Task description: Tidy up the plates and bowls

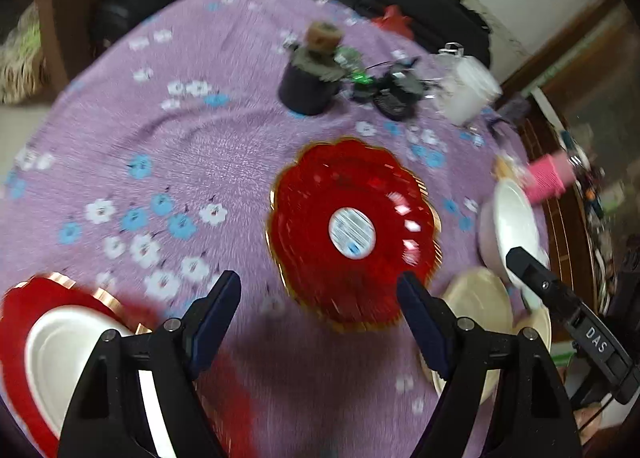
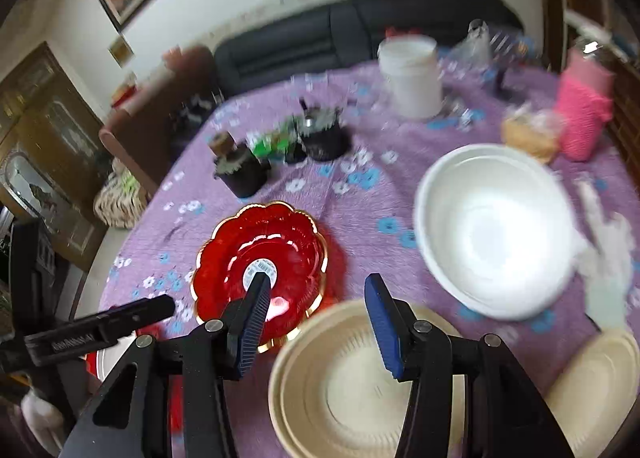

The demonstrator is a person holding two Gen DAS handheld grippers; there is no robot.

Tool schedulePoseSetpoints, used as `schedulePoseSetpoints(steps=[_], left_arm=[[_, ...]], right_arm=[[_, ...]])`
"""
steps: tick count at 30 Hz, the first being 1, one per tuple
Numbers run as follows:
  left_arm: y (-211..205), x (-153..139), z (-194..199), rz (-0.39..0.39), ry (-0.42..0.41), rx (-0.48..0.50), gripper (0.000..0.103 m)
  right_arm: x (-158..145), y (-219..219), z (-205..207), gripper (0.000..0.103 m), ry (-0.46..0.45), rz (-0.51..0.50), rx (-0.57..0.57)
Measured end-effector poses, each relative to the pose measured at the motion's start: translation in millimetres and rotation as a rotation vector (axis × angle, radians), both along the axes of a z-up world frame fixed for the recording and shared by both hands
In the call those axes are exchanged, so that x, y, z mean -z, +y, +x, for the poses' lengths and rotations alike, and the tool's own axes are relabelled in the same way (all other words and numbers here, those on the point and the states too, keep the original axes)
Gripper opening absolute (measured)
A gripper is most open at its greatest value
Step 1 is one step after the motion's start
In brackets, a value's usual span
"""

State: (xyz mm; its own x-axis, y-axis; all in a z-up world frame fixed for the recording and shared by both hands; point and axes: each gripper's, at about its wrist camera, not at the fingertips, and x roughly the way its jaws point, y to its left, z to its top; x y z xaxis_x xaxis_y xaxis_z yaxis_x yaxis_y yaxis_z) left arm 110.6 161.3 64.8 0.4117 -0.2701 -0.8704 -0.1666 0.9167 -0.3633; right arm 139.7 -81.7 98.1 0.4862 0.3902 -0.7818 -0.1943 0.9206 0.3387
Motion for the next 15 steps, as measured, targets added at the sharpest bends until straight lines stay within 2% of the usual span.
schedulePoseSetpoints(steps=[3,8,10,12,15], left_arm=[[6,20,23,-0.037,0.046,-0.022,0.077],[6,42,48,-0.073,0.100,-0.015,0.068],[2,49,53,-0.074,0.124,0.001,0.063],[-3,48,56,-0.063,0.117,0.020,0.063],[-9,49,59,-0.050,0.115,0.036,0.061]], right_arm=[[20,17,32,0.053,0.090,-0.044,-0.003],[46,36,60,0.053,0.174,-0.109,-0.003],[55,43,64,0.053,0.191,-0.141,-0.011],[65,50,67,0.053,0.211,-0.175,-0.019],[77,54,71,0.053,0.250,-0.168,-0.028]])
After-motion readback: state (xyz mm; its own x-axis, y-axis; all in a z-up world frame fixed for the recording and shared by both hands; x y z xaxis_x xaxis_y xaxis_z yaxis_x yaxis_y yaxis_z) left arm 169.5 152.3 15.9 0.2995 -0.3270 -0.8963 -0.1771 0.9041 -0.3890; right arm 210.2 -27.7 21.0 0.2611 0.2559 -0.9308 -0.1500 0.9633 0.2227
